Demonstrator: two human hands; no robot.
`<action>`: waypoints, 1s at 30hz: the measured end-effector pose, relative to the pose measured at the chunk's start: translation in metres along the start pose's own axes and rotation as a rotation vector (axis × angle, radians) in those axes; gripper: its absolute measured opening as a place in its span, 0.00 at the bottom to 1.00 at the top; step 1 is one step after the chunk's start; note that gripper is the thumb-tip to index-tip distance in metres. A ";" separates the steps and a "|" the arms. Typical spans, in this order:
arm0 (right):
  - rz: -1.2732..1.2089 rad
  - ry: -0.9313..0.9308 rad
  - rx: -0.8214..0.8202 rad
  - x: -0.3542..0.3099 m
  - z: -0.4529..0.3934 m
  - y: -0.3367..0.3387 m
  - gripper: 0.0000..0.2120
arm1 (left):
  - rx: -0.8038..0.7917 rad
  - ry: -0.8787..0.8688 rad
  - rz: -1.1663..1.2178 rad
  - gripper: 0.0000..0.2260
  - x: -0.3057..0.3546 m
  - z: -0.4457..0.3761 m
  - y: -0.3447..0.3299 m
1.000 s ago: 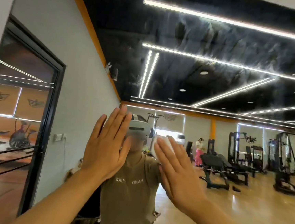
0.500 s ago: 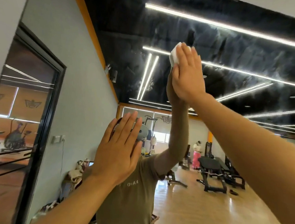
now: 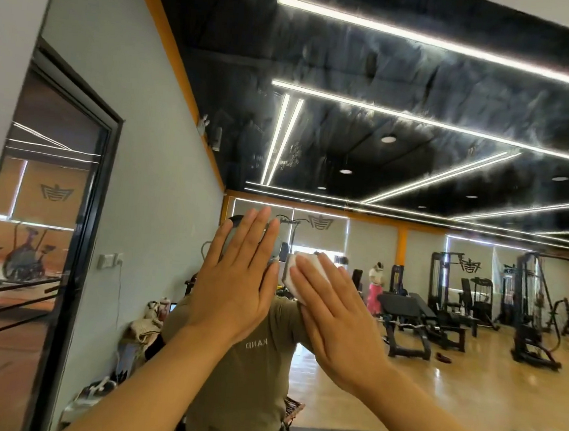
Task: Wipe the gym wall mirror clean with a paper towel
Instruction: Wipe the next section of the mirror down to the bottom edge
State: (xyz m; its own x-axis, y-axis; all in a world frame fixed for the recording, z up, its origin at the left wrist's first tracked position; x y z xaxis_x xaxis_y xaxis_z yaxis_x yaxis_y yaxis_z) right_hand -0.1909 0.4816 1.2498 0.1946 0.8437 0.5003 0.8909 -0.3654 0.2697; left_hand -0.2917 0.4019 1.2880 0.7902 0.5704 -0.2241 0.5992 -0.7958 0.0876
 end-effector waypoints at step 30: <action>-0.031 -0.264 0.034 -0.019 0.055 -0.015 0.27 | -0.018 0.010 0.029 0.27 -0.001 -0.001 -0.001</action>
State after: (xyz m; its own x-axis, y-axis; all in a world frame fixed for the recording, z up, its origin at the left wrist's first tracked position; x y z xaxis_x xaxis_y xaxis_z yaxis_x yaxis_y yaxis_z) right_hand -0.1850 0.4925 1.1913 0.2632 0.9294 0.2588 0.9105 -0.3280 0.2518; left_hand -0.2932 0.4024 1.2888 0.8084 0.5493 -0.2116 0.5783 -0.8082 0.1110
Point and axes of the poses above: each hand's wrist, its own z-axis away from the middle knuckle, its own y-axis out of the back of the hand, x = y × z, the point moved 9 cm from there along -z, towards the middle knuckle, and after that the axes turned 2 degrees about -z, right-handed, at the moved point
